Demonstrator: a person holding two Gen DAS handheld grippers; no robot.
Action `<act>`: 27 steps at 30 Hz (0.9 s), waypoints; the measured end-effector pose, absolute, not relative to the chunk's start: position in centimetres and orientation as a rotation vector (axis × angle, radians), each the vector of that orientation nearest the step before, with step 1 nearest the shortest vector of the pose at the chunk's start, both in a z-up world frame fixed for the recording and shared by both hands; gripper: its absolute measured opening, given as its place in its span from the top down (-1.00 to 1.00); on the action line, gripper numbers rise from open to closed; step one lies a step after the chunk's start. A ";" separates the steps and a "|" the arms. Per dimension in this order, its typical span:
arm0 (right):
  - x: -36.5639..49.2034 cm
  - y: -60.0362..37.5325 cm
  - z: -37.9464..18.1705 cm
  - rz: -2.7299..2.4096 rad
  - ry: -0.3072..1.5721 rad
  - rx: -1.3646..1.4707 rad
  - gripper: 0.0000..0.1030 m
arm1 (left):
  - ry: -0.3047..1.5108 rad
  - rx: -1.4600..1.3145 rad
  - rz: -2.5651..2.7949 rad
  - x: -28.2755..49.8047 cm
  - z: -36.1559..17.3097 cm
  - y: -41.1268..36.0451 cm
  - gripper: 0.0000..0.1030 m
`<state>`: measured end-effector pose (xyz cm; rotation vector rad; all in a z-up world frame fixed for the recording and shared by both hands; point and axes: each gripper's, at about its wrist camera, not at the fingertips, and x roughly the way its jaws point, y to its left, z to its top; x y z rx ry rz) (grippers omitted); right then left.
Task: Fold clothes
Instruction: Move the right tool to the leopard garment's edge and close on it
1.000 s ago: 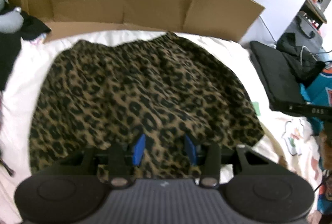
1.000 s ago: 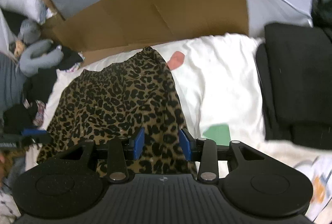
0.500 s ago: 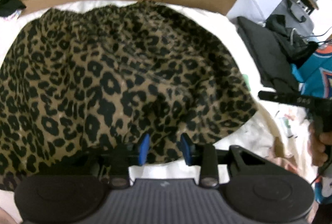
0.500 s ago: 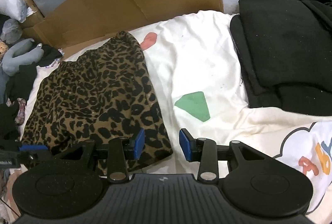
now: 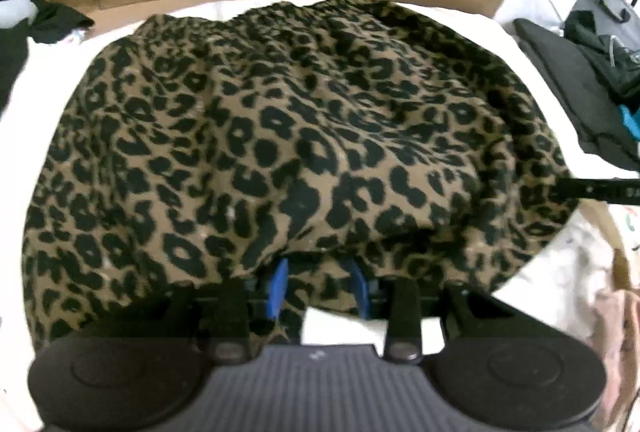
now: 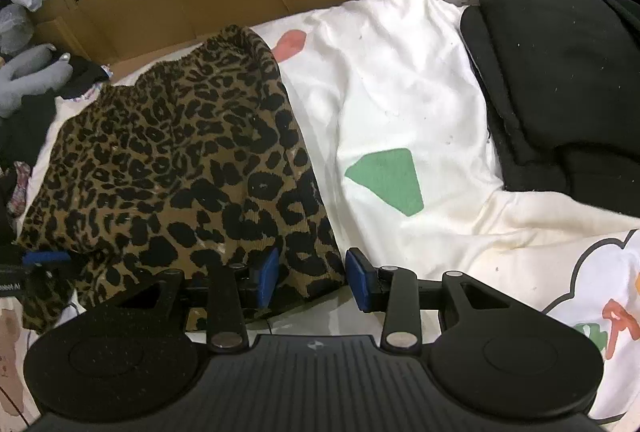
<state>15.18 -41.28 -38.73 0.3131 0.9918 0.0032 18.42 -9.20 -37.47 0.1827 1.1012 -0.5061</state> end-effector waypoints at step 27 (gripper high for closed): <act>14.9 -42.3 -39.5 0.036 0.979 0.382 0.94 | 1.143 0.115 -0.573 16.4 -38.6 -10.2 0.18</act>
